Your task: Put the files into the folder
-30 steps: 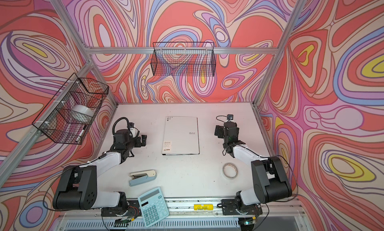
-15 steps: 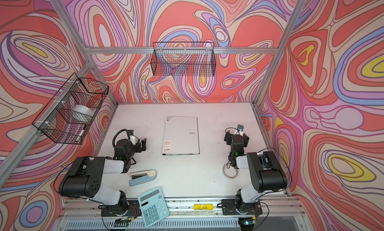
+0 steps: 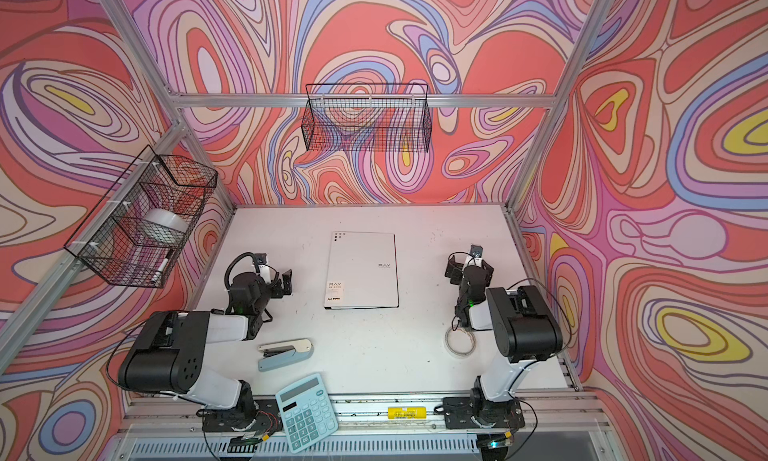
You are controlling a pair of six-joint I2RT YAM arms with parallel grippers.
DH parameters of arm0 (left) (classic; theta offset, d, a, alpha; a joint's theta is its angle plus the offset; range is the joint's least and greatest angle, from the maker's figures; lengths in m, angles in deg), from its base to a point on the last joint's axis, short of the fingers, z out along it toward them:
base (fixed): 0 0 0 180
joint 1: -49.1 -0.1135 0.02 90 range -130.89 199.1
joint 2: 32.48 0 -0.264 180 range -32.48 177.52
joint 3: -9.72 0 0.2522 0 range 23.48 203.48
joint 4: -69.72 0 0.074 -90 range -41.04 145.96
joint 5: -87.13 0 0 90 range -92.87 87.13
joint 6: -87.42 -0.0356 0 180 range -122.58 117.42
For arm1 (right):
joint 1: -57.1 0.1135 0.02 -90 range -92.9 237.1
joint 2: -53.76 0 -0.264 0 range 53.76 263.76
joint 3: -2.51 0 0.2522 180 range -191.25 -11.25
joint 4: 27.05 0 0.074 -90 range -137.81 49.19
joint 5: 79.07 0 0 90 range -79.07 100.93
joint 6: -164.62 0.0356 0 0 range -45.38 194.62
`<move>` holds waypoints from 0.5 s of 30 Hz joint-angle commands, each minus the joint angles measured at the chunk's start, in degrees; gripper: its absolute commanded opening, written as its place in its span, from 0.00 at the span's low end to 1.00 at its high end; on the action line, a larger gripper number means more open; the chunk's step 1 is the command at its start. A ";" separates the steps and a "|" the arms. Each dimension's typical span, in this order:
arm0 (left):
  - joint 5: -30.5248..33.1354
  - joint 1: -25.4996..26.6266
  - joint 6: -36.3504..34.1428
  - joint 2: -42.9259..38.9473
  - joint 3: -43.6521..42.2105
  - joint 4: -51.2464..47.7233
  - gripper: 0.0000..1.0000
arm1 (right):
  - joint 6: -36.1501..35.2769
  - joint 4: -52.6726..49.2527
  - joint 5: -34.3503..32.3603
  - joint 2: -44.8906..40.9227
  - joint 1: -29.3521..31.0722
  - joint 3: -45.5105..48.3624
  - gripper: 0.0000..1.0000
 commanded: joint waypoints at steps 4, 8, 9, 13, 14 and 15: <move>0.51 -0.38 0.42 0.28 0.47 1.00 1.00 | 0.04 -0.73 -0.86 0.11 -0.18 -0.47 0.99; 0.63 -0.38 0.34 0.28 0.47 1.08 1.00 | -0.03 -0.74 -0.85 0.11 -0.18 -0.53 0.98; 0.55 -0.38 0.28 0.28 0.47 1.02 1.00 | -0.05 -0.72 -0.88 0.12 -0.18 -0.48 0.98; 0.54 -0.38 0.36 0.37 0.65 0.74 1.00 | -0.04 -0.67 -0.90 0.12 -0.18 -0.48 0.98; 0.54 -0.38 0.24 0.47 0.73 0.73 1.00 | -0.04 -0.68 -0.90 0.12 -0.21 -0.54 0.99; 0.55 -0.38 0.22 0.34 0.65 0.80 1.00 | -0.04 -0.72 -0.87 0.12 -0.18 -0.48 0.98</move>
